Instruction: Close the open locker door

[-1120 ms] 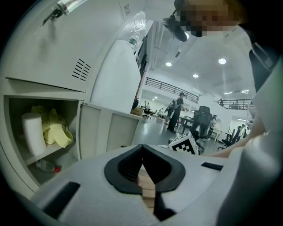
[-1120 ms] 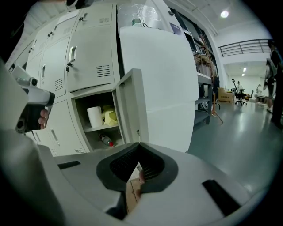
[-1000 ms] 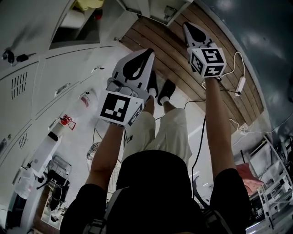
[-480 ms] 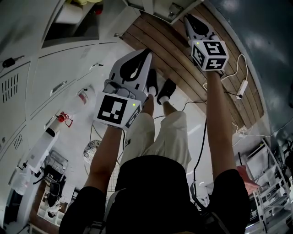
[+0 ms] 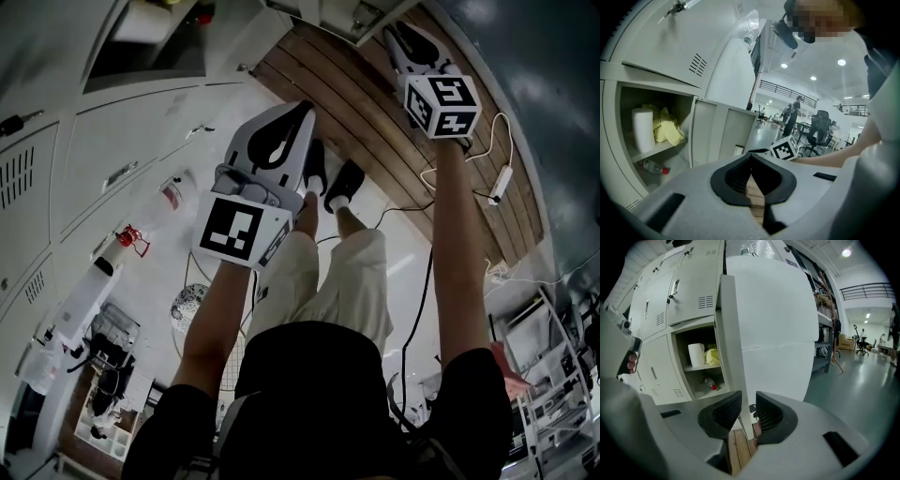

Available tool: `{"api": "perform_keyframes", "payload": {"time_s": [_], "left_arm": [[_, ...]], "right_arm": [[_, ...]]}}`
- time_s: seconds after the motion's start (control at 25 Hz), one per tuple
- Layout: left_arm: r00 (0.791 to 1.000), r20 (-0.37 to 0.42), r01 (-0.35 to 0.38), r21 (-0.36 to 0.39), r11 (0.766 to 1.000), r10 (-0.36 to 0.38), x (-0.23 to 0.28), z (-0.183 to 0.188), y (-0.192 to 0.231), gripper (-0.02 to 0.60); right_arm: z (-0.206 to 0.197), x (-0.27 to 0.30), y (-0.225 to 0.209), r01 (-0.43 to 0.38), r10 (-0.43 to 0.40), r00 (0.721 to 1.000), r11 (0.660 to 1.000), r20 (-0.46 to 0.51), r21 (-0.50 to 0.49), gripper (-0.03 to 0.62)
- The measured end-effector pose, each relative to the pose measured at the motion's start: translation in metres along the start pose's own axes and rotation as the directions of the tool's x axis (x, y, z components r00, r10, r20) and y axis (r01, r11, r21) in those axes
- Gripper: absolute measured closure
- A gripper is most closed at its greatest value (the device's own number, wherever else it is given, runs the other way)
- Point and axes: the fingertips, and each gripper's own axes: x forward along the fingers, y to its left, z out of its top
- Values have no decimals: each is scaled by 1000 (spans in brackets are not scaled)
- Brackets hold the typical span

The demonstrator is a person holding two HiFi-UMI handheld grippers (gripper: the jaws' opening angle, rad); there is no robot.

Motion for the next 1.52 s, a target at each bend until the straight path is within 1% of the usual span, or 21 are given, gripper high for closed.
{"api": "perform_keyframes", "payload": {"time_s": [0.4, 0.72, 0.88, 1.04, 1.52], "left_arm": [[1000, 10, 10, 4, 1000, -10, -5, 1, -7, 564], [1000, 17, 4, -4, 1000, -4, -16, -3, -10, 565], [1000, 25, -10, -18, 1000, 10, -23, -4, -10, 565], [999, 31, -22, -26, 999, 23, -31, -6, -10, 565], [993, 53, -104, -50, 993, 107, -57, -6, -4, 565]], "right_arm": [[-2, -4, 8, -20, 20, 1000, 999, -13, -32, 507], [-8, -9, 32, -72, 69, 997, 995, -43, -71, 507], [-9, -11, 47, -108, 102, 993, 989, -61, -103, 507], [-13, -12, 62, -139, 132, 989, 985, -69, -100, 507], [-20, -13, 103, -249, 237, 966, 960, -102, -130, 499]]}}
